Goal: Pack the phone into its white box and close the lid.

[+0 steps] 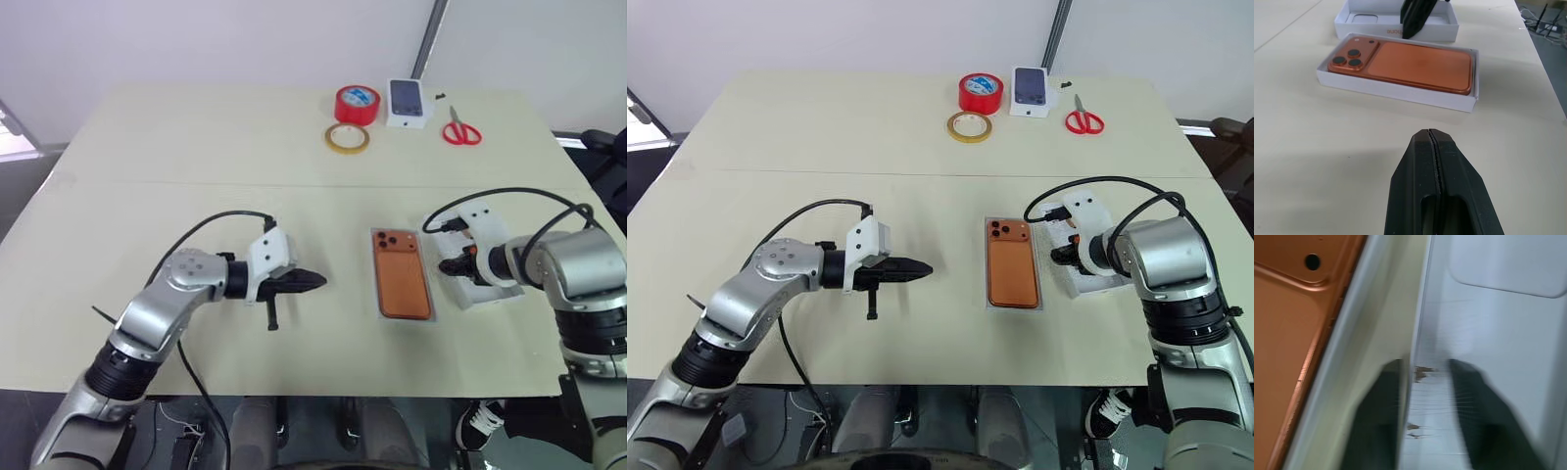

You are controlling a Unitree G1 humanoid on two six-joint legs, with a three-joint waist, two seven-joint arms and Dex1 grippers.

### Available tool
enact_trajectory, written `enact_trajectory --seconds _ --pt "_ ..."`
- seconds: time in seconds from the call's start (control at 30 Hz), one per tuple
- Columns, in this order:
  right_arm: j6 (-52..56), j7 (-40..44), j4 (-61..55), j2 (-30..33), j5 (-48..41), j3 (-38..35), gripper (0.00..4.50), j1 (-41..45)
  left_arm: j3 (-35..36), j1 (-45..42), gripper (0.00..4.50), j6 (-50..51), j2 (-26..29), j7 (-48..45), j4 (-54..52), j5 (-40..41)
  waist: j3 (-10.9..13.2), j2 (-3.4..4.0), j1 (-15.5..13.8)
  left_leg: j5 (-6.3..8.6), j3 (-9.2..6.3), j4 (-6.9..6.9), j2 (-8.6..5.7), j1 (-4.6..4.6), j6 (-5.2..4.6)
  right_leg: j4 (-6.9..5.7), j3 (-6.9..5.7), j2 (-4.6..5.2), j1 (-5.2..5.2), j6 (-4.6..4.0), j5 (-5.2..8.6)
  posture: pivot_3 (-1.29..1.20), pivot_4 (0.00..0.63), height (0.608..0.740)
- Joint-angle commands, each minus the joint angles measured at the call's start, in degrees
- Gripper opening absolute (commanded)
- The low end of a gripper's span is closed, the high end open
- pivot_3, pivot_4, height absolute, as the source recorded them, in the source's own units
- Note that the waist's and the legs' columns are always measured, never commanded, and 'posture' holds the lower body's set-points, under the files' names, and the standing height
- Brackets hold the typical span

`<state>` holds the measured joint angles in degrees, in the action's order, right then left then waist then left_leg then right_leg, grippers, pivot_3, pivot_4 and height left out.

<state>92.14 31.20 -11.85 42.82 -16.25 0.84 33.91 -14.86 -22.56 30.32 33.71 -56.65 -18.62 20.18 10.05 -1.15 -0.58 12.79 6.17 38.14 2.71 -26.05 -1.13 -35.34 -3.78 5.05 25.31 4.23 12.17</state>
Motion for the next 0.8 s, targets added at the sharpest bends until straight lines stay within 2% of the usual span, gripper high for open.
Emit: enact_trajectory --seconds 0.03,0.23,0.33,0.43,0.47,0.53,0.57,0.6,0.63,0.67,0.77,0.8 --pt "0.4 -1.7 -1.1 0.1 -2.6 -2.8 0.02 0.7 1.2 0.4 0.0 -1.2 -0.1 0.6 -1.8 0.3 0.0 0.0 0.0 0.0 0.0 0.0 0.0 0.01 0.0 -0.01 0.0 0.0 0.0 0.0 0.0 0.0 0.15 0.74" --pt "0.4 -5.1 1.9 -0.6 -9.7 -11.7 0.02 6.1 4.6 1.6 0.0 -1.7 -0.2 3.0 -0.1 0.7 0.0 0.05 0.1 0.0 0.01 0.0 0.0 0.01 0.0 -0.01 0.01 -0.01 0.01 0.01 0.0 0.0 0.15 0.74" --pt "0.4 -8.7 7.1 -3.8 -22.3 -20.3 0.02 13.2 8.1 2.5 0.0 -2.7 0.0 5.1 2.9 0.3 0.0 0.11 0.5 0.0 0.03 0.0 0.02 0.01 0.0 -0.08 0.03 -0.04 0.05 0.02 -0.01 0.0 0.15 0.74" --pt "0.4 -18.3 11.4 -6.6 -38.2 -24.2 0.02 16.5 9.8 2.6 0.0 -3.8 -0.1 5.6 5.3 0.4 0.0 0.09 0.5 0.0 0.01 -0.04 0.08 0.05 0.0 -0.12 0.01 -0.15 0.04 0.12 -0.06 0.0 0.15 0.74" --pt "0.4 -25.9 13.8 -11.6 -48.5 -26.5 0.02 17.5 10.5 1.9 0.0 -4.4 -0.4 6.1 6.9 0.2 0.0 0.08 0.5 0.0 0.0 -0.07 0.11 0.06 0.0 -0.12 0.01 -0.17 0.03 0.13 -0.07 0.0 0.15 0.74" --pt "0.4 -38.7 17.1 -18.0 -63.3 -29.5 0.02 18.3 11.2 1.1 0.0 -5.0 -0.7 6.6 8.8 0.0 0.0 0.04 1.0 0.0 0.01 -0.11 0.13 0.13 0.01 -0.15 0.01 -0.2 -0.02 0.19 -0.11 0.0 0.15 0.74" --pt "-8.0 -50.3 14.4 -19.3 -78.2 -24.6 0.02 14.4 11.5 0.2 0.0 -5.4 -1.0 7.0 9.9 -0.1 0.0 0.06 1.2 -0.01 0.03 -0.11 0.18 0.17 0.01 -0.18 0.02 -0.22 -0.04 0.2 -0.14 0.0 0.15 0.74" --pt "-14.9 -59.6 10.8 -22.2 -87.9 -21.0 0.02 10.6 11.5 -0.6 0.0 -5.6 -1.2 7.1 10.8 -0.2 0.0 0.05 1.1 -0.02 0.03 -0.12 0.2 0.15 0.03 -0.25 0.02 -0.21 0.0 0.22 -0.15 0.0 0.15 0.74" --pt "-20.4 -66.9 6.8 -25.3 -93.9 -18.2 0.02 6.9 11.4 -1.2 0.0 -5.9 -1.4 7.2 11.3 -0.3 0.0 0.04 1.0 -0.03 0.0 -0.13 0.2 0.14 0.04 -0.26 -0.01 -0.2 -0.03 0.23 -0.14 0.0 0.15 0.74" --pt "-24.6 -72.6 2.9 -28.5 -96.7 -16.3 0.02 3.7 11.3 -1.7 0.0 -6.2 -1.5 7.1 11.7 -0.4 0.0 0.05 1.0 -0.03 -0.02 -0.14 0.19 0.15 0.04 -0.25 -0.08 -0.18 -0.09 0.25 -0.14 0.0 0.15 0.74" --pt "-35.5 -88.4 -7.6 -40.0 -96.7 -14.3 0.02 -2.8 10.5 -2.4 0.0 -6.6 -2.1 7.0 11.7 -0.6 0.0 0.12 1.4 -0.03 -0.02 -0.17 0.15 0.07 0.04 -0.25 -0.03 -0.11 0.02 0.28 -0.14 0.0 0.15 0.74" --pt "-37.4 -91.7 -9.9 -41.3 -96.7 -13.1 0.02 -5.2 10.0 -2.7 0.0 -6.6 -2.5 7.0 11.7 -0.8 0.0 0.13 1.4 -0.03 0.0 -0.13 0.13 0.06 0.04 -0.25 -0.01 -0.09 0.03 0.28 -0.15 0.0 0.15 0.74"
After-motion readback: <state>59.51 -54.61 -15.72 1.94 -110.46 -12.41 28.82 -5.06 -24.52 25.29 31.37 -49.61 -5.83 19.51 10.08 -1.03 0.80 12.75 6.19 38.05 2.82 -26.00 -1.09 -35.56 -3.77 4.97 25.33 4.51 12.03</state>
